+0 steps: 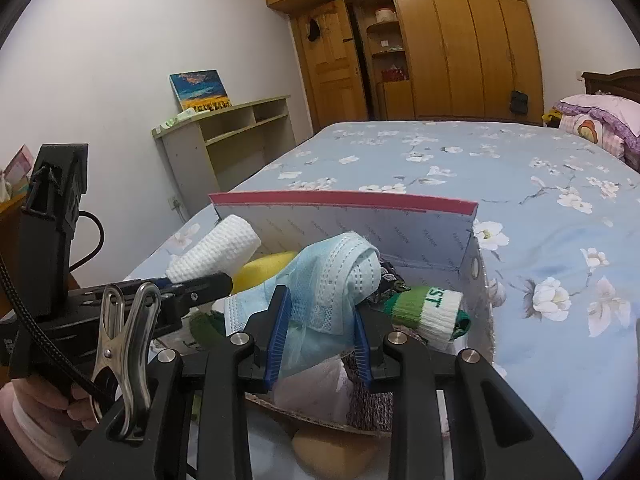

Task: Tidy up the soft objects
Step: 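Lower the cloth and mask into the box and open both grippers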

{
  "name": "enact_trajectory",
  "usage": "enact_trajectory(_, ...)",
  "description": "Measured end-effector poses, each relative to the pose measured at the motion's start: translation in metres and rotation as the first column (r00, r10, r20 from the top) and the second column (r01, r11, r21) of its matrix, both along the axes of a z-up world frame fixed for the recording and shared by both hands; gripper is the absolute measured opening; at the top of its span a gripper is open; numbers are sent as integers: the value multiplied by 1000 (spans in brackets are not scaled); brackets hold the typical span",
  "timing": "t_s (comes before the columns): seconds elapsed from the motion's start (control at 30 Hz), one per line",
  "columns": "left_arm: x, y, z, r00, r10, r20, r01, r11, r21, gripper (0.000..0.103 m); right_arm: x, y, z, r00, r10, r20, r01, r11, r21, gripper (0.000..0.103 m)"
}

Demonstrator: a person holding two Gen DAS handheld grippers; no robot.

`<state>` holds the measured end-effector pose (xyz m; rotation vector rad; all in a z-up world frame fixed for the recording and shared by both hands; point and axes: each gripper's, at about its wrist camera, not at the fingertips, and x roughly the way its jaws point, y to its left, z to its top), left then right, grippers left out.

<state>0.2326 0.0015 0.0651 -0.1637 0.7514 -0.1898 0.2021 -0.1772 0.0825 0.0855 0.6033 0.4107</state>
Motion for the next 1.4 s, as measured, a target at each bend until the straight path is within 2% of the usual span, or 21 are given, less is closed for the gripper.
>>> enact_trajectory(0.33, 4, -2, -11, 1000, 4, -9, -4, 1000, 18, 26, 12, 3, -19, 999, -3, -44, 3, 1000, -3, 30)
enact_trajectory(0.73, 5, -2, -12, 1000, 4, -14, -4, 1000, 9, 27, 16, 5, -25, 998, -5, -58, 4, 1000, -11, 31)
enact_trajectory(0.87, 6, -2, -13, 1000, 5, -16, -5, 1000, 7, 36, 17, 5, -25, 998, -8, -58, 7, 1000, -11, 31)
enact_trajectory(1.0, 6, -2, -12, 1000, 0, -12, 0, 1000, 7, 37, 17, 3, -24, 998, -14, -59, 14, 1000, -1, 32)
enact_trajectory(1.13, 4, -2, -10, 1000, 0, -7, 0, 1000, 7, 37, 18, 0, -22, 998, -19, -63, 20, 1000, 23, 40)
enact_trajectory(1.2, 3, -2, -8, 1000, 4, -4, -4, 1000, 8, 41, 19, -2, -21, 998, -24, -66, 26, 999, 22, 42)
enact_trajectory(1.27, 1, -1, -7, 1000, 8, 2, -8, 1000, 12, 49, 19, -3, -21, 998, -26, -65, 28, 999, 19, 45)
enact_trajectory(1.4, 0, -3, -4, 1000, 6, 1, -6, 1000, 19, 51, 16, -3, -20, 998, -33, -57, 34, 999, 21, 48)
